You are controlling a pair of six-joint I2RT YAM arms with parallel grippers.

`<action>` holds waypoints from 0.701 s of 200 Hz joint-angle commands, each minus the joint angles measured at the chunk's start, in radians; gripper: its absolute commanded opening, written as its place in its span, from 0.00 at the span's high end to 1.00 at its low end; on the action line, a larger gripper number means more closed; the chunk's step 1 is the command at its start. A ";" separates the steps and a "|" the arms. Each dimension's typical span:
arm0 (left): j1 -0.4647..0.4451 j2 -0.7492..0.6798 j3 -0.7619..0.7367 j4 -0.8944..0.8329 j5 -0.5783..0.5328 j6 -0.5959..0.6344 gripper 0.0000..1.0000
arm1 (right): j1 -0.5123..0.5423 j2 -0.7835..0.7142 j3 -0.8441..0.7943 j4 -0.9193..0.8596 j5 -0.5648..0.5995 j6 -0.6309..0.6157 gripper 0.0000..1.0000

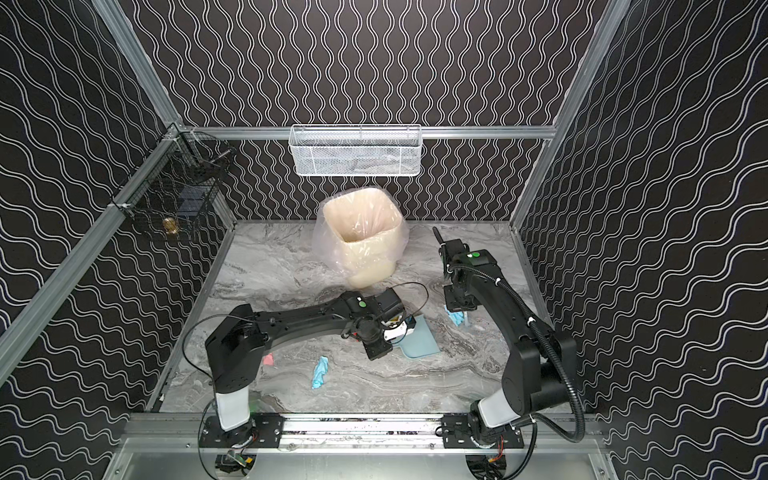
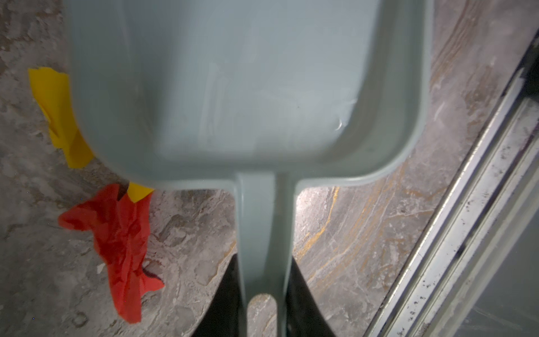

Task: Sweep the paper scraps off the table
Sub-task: 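Sweep the light-blue scrap into the teal dustpan with the right gripper's brush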

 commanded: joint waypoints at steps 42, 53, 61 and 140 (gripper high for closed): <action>0.005 0.106 0.129 -0.077 -0.048 -0.015 1.00 | -0.001 -0.020 0.008 0.031 0.019 -0.057 1.00; 0.007 0.125 0.157 -0.089 -0.051 -0.015 1.00 | -0.003 -0.003 0.014 0.038 0.050 -0.057 1.00; 0.010 0.138 0.176 -0.099 -0.055 -0.014 1.00 | -0.004 0.012 0.024 0.039 0.065 -0.057 1.00; 0.050 0.240 0.330 -0.185 -0.111 0.019 1.00 | -0.003 0.052 0.047 0.058 0.002 -0.116 1.00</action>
